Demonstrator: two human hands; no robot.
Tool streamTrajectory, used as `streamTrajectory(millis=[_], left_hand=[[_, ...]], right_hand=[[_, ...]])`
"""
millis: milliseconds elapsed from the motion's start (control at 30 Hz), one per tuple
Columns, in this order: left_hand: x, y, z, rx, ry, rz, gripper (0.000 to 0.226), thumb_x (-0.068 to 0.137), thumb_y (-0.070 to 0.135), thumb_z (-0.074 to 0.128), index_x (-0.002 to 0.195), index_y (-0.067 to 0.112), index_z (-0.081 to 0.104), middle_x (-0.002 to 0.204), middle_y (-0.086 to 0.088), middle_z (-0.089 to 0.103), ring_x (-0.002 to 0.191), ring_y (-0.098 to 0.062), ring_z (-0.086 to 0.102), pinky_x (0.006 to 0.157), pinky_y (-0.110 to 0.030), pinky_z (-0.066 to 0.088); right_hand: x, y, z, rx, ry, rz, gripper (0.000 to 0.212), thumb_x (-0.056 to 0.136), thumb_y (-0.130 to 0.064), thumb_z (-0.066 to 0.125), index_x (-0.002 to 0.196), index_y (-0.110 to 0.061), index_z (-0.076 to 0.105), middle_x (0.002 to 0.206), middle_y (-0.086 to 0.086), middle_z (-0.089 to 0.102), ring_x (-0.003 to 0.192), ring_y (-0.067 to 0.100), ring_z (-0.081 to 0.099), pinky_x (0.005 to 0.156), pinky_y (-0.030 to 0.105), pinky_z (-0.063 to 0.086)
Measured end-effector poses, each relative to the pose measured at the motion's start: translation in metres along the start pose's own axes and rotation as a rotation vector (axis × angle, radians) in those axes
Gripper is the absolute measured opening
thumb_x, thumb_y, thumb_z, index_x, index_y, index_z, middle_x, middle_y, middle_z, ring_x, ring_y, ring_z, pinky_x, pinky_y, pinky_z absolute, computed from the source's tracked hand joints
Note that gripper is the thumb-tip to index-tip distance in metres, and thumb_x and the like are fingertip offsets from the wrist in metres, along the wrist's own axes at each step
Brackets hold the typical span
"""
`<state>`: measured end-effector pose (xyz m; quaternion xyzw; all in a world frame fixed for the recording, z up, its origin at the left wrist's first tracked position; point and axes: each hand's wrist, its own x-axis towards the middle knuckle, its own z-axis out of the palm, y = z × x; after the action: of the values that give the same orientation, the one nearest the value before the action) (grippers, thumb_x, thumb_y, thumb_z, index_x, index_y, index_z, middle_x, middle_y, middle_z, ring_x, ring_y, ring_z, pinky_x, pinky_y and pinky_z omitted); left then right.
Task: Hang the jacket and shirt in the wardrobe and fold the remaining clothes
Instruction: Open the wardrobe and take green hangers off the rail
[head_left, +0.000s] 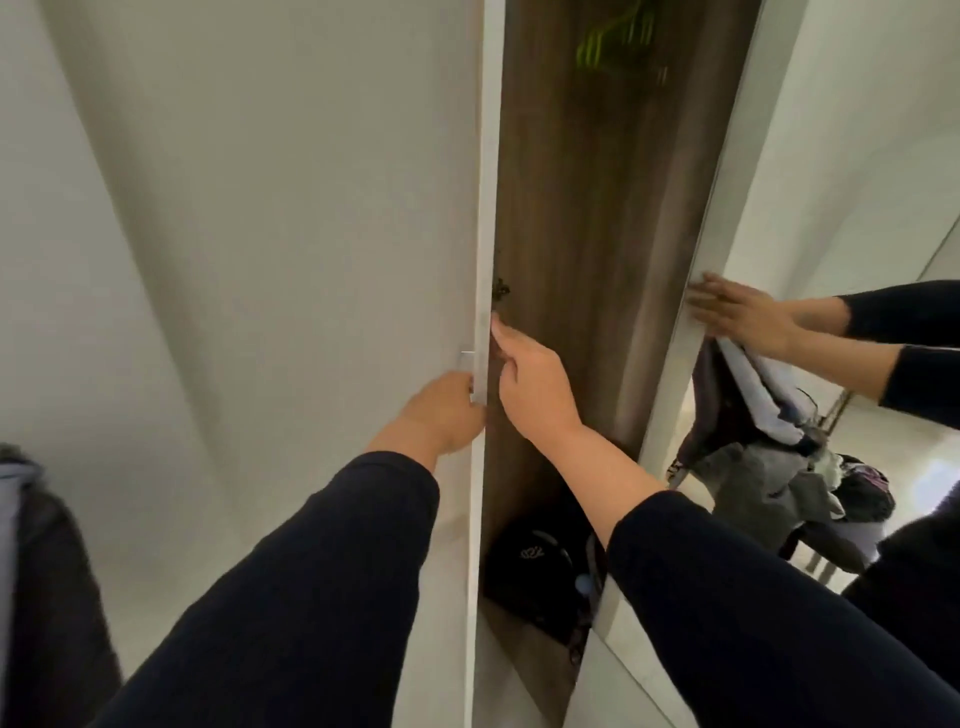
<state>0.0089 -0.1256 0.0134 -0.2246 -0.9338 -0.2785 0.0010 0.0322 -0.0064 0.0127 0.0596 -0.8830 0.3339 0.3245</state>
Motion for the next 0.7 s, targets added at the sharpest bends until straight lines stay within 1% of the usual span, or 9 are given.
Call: streamTrajectory(millis=[33,100,167,233,300,433,500,567,700], left_hand=[[-0.006,-0.003,-0.011,-0.062,0.043,-0.011,0.034,0.1,0.024,0.038,0.126,0.009,0.052,0.125,-0.008,0.056,0.116,-0.028,0.053,0.094,-0.032,0.039],[-0.014,-0.01,-0.034,-0.128,0.199,0.008,0.036,0.102,0.029,0.028,0.097,0.01,0.058,0.097,-0.007,0.06,0.093,-0.025,0.056,0.079,-0.028,0.04],[-0.014,-0.018,-0.058,-0.17,0.382,0.024,0.04,0.103,0.03,0.025,0.076,0.015,0.051,0.077,0.001,0.054,0.075,-0.019,0.051,0.068,-0.028,0.036],[-0.01,-0.027,-0.082,-0.195,0.535,0.016,0.039,0.102,0.026,0.028,0.066,0.02,0.041,0.069,0.006,0.045,0.067,-0.016,0.044,0.062,-0.028,0.031],[-0.002,-0.035,-0.106,-0.223,0.621,-0.008,0.034,0.101,0.023,0.031,0.069,0.017,0.042,0.072,0.003,0.047,0.068,-0.015,0.044,0.062,-0.026,0.031],[0.022,-0.058,-0.15,-0.274,0.666,-0.067,0.017,0.097,0.018,0.038,0.093,0.007,0.05,0.098,-0.009,0.056,0.077,-0.017,0.05,0.062,-0.022,0.035],[0.032,-0.068,-0.17,-0.285,0.631,-0.073,0.016,0.096,0.015,0.04,0.105,0.005,0.047,0.102,-0.008,0.054,0.081,-0.019,0.05,0.064,-0.025,0.037],[0.042,-0.082,-0.185,-0.285,0.601,-0.076,0.023,0.097,0.015,0.038,0.117,0.004,0.043,0.102,-0.007,0.053,0.085,-0.02,0.051,0.069,-0.027,0.038],[0.07,-0.121,-0.209,-0.294,0.608,-0.099,0.021,0.101,0.017,0.033,0.114,0.005,0.043,0.093,-0.003,0.051,0.078,-0.018,0.049,0.064,-0.026,0.036]], right_hand=[[0.003,-0.007,0.006,0.009,-0.04,-0.022,0.044,0.099,-0.005,0.042,0.141,-0.017,0.045,0.143,0.001,0.049,0.133,0.015,0.044,0.105,0.011,0.024],[0.009,-0.023,0.015,-0.002,-0.154,-0.061,0.048,0.099,-0.002,0.04,0.144,-0.017,0.039,0.15,0.001,0.04,0.137,0.017,0.039,0.109,0.016,0.025],[0.019,-0.039,0.024,-0.072,-0.272,-0.126,0.057,0.097,0.003,0.038,0.149,-0.019,0.03,0.156,-0.002,0.027,0.139,0.019,0.036,0.112,0.025,0.031],[0.032,-0.057,0.035,-0.15,-0.354,-0.191,0.067,0.094,0.009,0.036,0.152,-0.02,0.019,0.16,-0.005,0.011,0.141,0.02,0.032,0.108,0.03,0.038],[0.049,-0.075,0.049,-0.162,-0.39,-0.208,0.075,0.091,0.011,0.036,0.153,-0.023,0.012,0.161,-0.01,0.0,0.144,0.018,0.025,0.108,0.033,0.039],[0.095,-0.095,0.084,-0.177,-0.363,-0.237,0.082,0.09,0.007,0.04,0.153,-0.028,0.001,0.16,-0.01,-0.011,0.145,0.019,0.024,0.11,0.043,0.036],[0.12,-0.101,0.1,-0.216,-0.362,-0.205,0.082,0.091,0.003,0.041,0.152,-0.029,-0.004,0.159,-0.008,-0.019,0.147,0.018,0.016,0.115,0.047,0.027],[0.141,-0.106,0.114,-0.27,-0.369,-0.165,0.083,0.092,0.001,0.04,0.151,-0.029,-0.011,0.157,-0.006,-0.024,0.149,0.017,0.002,0.119,0.049,0.011],[0.176,-0.113,0.142,-0.357,-0.313,-0.161,0.082,0.096,-0.005,0.037,0.148,-0.029,-0.021,0.155,-0.002,-0.032,0.146,0.016,-0.019,0.118,0.052,-0.003]])
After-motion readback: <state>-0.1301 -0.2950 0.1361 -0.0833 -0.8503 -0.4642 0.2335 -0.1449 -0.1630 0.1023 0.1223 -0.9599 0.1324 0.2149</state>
